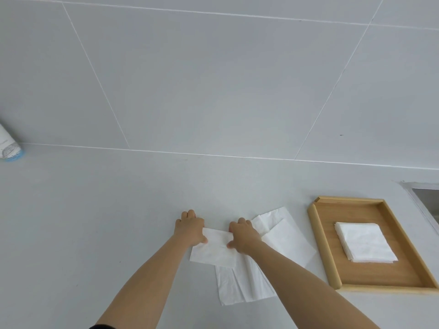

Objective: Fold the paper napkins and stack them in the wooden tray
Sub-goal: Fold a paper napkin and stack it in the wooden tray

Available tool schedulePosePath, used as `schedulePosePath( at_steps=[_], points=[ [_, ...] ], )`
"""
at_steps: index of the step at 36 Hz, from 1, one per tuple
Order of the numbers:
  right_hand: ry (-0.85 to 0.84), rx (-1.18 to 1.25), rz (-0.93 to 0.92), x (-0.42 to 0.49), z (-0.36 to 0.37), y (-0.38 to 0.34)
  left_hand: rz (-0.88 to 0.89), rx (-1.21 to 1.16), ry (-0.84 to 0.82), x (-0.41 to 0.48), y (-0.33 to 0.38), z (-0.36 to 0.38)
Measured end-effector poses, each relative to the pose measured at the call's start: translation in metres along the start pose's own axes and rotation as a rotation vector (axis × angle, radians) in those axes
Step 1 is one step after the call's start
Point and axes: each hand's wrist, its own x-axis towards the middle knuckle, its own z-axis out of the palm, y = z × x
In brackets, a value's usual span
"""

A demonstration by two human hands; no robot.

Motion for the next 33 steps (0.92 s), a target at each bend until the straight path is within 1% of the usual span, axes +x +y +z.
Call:
schedulePosePath(
  at_steps=[3,5,7,9,12,17,20,23,26,29,33],
  points=[
    [0.015,0.024,-0.002,0.000,0.000,0.002,-0.009,-0.029,-0.004,-0.003,-0.001,-0.001],
    [0.018,0.083,0.004,-0.001,-0.002,0.003,-0.023,-0.102,-0.004,-0.005,-0.002,-0.003],
    [0.013,0.173,-0.003,-0.002,-0.006,0.006,-0.040,-0.240,-0.006,-0.008,-0.002,-0.008],
    [0.026,0.267,-0.019,-0.004,-0.012,0.010,-0.041,-0.432,0.004,-0.009,-0.003,-0.012],
    [0.096,0.435,-0.024,-0.007,-0.023,0.019,-0.018,-0.691,0.031,-0.013,-0.002,-0.021],
    [0.180,0.721,0.004,-0.019,-0.048,0.039,0.026,-0.882,0.088,-0.019,0.022,-0.037],
    [0.233,0.899,0.032,-0.028,-0.062,0.058,0.036,-0.963,0.131,-0.018,0.045,-0.043],
    [0.297,1.011,0.044,-0.037,-0.075,0.083,0.047,-1.040,0.139,-0.017,0.074,-0.046],
    [0.354,1.062,0.048,-0.048,-0.085,0.112,0.079,-1.072,0.149,-0.015,0.107,-0.045],
    [0.354,1.115,0.029,-0.063,-0.096,0.142,0.109,-1.066,0.175,-0.014,0.142,-0.042],
    [0.360,1.070,0.052,-0.080,-0.105,0.185,0.170,-1.013,0.177,-0.013,0.189,-0.035]
  ],
)
